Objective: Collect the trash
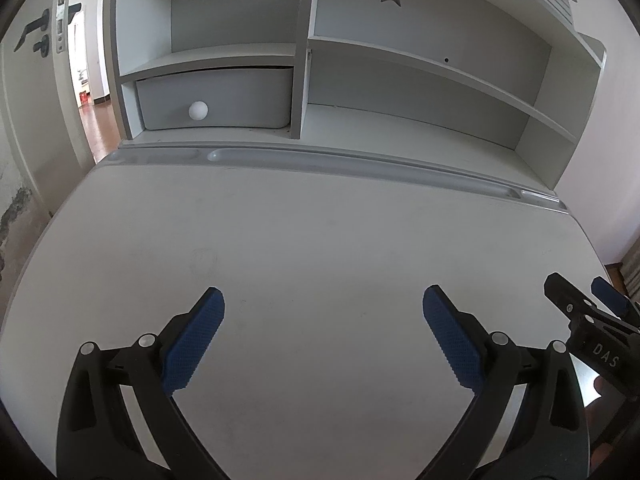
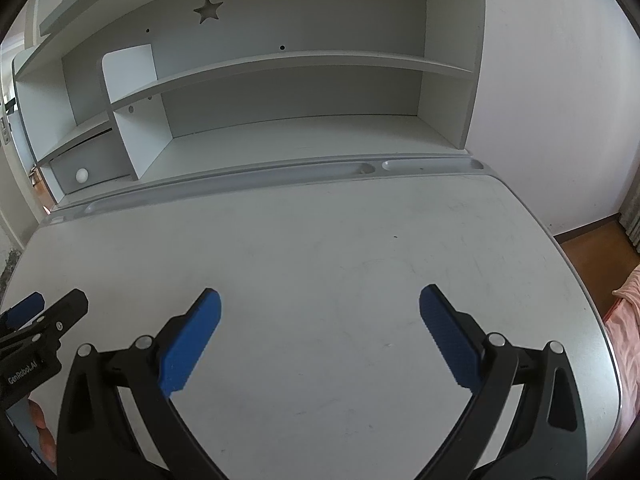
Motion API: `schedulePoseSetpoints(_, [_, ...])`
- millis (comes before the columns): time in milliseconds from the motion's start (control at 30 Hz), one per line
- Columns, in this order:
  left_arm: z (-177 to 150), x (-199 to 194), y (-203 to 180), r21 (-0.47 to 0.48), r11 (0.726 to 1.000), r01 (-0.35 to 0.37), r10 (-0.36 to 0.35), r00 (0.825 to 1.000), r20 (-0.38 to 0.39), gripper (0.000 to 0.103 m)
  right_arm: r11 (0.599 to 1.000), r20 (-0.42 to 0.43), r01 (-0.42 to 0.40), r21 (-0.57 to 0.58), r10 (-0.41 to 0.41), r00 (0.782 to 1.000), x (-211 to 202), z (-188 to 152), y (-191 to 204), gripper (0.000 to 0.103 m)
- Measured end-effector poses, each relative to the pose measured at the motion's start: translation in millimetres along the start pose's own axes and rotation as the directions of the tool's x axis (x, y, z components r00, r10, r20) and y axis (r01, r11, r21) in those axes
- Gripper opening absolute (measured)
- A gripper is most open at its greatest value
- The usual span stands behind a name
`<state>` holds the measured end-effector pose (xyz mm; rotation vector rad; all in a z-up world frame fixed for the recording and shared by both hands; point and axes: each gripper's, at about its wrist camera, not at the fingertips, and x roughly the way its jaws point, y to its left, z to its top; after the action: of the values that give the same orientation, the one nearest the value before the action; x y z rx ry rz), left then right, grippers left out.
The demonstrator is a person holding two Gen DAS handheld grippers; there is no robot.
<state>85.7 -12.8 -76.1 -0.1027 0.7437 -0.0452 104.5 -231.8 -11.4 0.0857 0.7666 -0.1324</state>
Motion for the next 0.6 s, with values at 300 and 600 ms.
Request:
schedulePoseSetpoints(300, [0.7, 1.7, 1.3, 0.001, 1.000, 0.004, -0.004, 1.000, -0.009, 0.096, 1.000, -0.002, -0.002, 0.001, 0.002, 1.000, 1.0, 0.7, -1.5, 0.096])
schedulePoseSetpoints(600, [-0.1, 4.6, -5.1, 0.038, 0.999, -0.033, 0.034, 0.999, -0.025, 0.096, 1.000, -0.002, -0.003, 0.004, 0.003, 1.000, 0.0, 0.4, -1.9, 0.096])
